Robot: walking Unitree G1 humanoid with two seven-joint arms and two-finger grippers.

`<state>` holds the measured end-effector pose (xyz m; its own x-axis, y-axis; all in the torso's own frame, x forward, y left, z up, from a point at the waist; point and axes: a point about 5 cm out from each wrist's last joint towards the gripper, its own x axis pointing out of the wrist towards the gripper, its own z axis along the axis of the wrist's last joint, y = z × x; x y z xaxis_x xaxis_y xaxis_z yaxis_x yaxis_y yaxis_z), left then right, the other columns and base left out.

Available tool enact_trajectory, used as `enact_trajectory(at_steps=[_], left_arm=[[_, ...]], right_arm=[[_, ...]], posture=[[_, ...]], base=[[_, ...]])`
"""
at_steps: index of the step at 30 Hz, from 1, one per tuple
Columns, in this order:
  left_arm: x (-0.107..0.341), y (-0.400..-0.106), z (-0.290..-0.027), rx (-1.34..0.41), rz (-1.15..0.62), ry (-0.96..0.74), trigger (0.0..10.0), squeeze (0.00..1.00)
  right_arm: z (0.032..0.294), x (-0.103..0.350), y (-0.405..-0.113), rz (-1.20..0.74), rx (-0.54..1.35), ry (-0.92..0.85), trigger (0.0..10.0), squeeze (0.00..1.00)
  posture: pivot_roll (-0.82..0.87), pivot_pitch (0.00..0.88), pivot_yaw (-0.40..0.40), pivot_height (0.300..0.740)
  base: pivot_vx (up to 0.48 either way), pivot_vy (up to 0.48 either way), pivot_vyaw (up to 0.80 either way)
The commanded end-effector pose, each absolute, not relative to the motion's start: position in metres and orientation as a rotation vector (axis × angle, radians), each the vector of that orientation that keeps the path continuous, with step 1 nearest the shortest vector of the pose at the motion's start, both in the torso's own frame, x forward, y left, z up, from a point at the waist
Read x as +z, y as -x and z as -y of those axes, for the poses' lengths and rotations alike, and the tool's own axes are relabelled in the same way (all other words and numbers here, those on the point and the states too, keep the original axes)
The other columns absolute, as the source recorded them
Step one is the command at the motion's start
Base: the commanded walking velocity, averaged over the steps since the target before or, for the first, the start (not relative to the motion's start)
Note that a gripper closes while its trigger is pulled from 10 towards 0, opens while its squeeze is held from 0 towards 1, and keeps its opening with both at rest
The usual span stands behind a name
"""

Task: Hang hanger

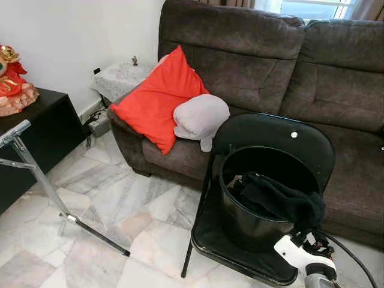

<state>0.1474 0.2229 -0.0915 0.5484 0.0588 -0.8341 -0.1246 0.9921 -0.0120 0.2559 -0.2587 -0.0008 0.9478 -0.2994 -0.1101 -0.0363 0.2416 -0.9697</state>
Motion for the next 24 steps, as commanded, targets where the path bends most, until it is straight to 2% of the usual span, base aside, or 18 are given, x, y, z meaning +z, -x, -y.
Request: enact_trajectory(at_steps=[1, 11, 20, 24], left_arm=[[-0.094, -0.140, -0.226, 0.111, -1.005, 0.061, 10.0, 0.00], [-0.094, -0.140, -0.224, 0.109, -1.002, 0.062, 10.0, 0.00], [-0.093, -0.143, -0.224, 0.112, -0.992, 0.065, 10.0, 0.00], [-0.093, -0.143, -0.223, 0.108, -0.992, 0.066, 10.0, 0.00]], right_arm=[[0.254, -0.006, -0.252, -0.312, -0.160, 1.313, 10.0, 0.00], [0.253, -0.011, -0.248, -0.328, -0.152, 1.311, 10.0, 0.00], [0.254, 0.002, -0.254, -0.202, -0.221, 1.310, 10.0, 0.00], [0.246, 0.001, -0.250, -0.137, -0.220, 1.293, 10.0, 0.00]], posture=[[0.01, 0.050, 0.043, 0.740], [0.02, 0.048, 0.042, 0.740], [0.01, 0.044, 0.039, 0.740], [0.01, 0.044, 0.039, 0.740]], base=[[0.000, 0.000, 0.00], [0.000, 0.000, 0.00], [0.000, 0.000, 0.00], [0.000, 0.000, 0.00]])
